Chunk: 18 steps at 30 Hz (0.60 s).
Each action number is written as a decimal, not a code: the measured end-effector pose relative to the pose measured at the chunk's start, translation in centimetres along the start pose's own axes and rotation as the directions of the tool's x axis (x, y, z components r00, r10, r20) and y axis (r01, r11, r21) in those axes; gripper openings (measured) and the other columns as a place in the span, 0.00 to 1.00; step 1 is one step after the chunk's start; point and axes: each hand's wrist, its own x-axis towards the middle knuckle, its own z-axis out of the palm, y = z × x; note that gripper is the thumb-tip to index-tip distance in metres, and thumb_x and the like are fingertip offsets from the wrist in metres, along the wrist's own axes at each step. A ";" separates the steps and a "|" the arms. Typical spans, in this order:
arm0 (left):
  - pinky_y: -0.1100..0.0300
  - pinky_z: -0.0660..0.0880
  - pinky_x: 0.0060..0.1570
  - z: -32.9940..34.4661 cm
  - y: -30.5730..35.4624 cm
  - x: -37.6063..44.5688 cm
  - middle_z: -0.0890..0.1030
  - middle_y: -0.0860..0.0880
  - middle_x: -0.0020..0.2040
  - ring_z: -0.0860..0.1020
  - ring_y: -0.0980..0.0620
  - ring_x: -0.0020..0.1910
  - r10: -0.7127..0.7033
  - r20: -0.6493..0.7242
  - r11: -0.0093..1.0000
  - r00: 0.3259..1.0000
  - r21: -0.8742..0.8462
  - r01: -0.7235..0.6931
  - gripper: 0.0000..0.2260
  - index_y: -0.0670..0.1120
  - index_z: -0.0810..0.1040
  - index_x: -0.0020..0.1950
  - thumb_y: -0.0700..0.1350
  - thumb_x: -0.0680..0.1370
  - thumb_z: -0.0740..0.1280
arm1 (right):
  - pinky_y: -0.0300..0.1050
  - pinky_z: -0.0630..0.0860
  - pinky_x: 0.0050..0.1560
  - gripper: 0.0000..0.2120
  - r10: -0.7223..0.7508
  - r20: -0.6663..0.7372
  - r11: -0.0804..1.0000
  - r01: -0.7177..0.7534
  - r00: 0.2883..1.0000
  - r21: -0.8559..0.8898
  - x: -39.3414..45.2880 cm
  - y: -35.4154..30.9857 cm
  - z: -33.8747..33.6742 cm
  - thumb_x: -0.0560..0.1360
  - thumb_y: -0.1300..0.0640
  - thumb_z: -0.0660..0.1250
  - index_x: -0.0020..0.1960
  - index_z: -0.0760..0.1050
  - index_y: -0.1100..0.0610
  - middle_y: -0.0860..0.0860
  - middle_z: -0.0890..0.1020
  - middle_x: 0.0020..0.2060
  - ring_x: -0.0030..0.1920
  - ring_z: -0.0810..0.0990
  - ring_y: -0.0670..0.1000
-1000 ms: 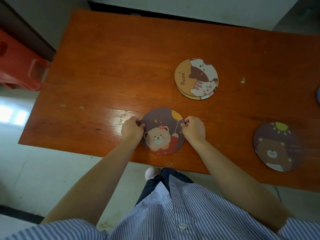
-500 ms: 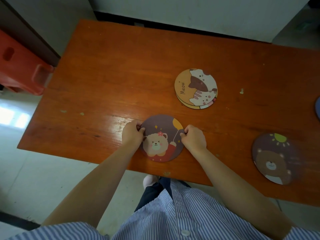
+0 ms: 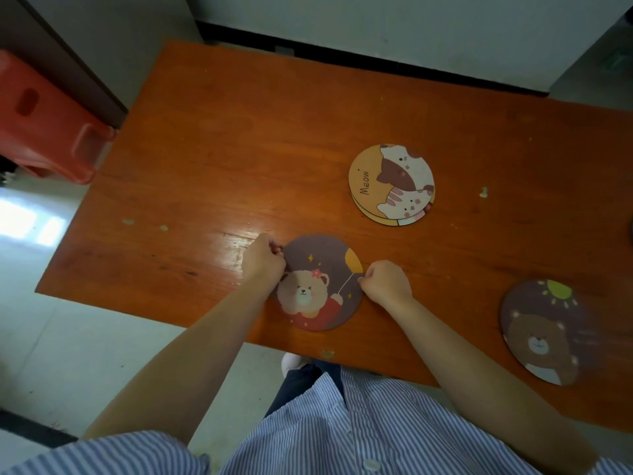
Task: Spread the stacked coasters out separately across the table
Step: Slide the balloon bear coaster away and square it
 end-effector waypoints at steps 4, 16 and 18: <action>0.56 0.70 0.40 -0.1 0.8 1.0 0.75 0.46 0.41 0.72 0.47 0.41 0.014 0.026 0.998 1.000 0.059 -0.015 0.05 0.41 0.73 0.45 0.32 0.74 0.61 | 0.39 0.64 0.29 0.17 -0.003 -0.018 1.000 0.003 1.000 -0.021 -0.2 0.2 0.3 0.77 0.55 0.63 0.30 0.66 0.53 0.47 0.68 0.27 0.37 0.74 0.52; 0.49 0.72 0.56 0.4 -1.4 1.0 0.76 0.39 0.59 0.72 0.41 0.58 0.376 0.080 0.849 0.923 0.369 -0.378 0.11 0.39 0.75 0.56 0.42 0.76 0.62 | 0.46 0.74 0.40 0.10 -0.198 -0.179 0.977 0.178 0.964 -0.120 2.3 -0.4 -3.8 0.75 0.52 0.64 0.48 0.76 0.59 0.55 0.80 0.45 0.47 0.78 0.56; 0.48 0.63 0.69 0.8 -2.8 1.0 0.68 0.41 0.70 0.63 0.43 0.71 0.402 0.127 0.777 0.907 0.476 -0.411 0.20 0.41 0.68 0.67 0.49 0.78 0.60 | 0.52 0.75 0.52 0.16 -0.287 -0.337 0.954 0.235 0.897 -0.187 3.8 -0.7 -5.2 0.75 0.52 0.65 0.57 0.74 0.61 0.59 0.78 0.55 0.57 0.75 0.58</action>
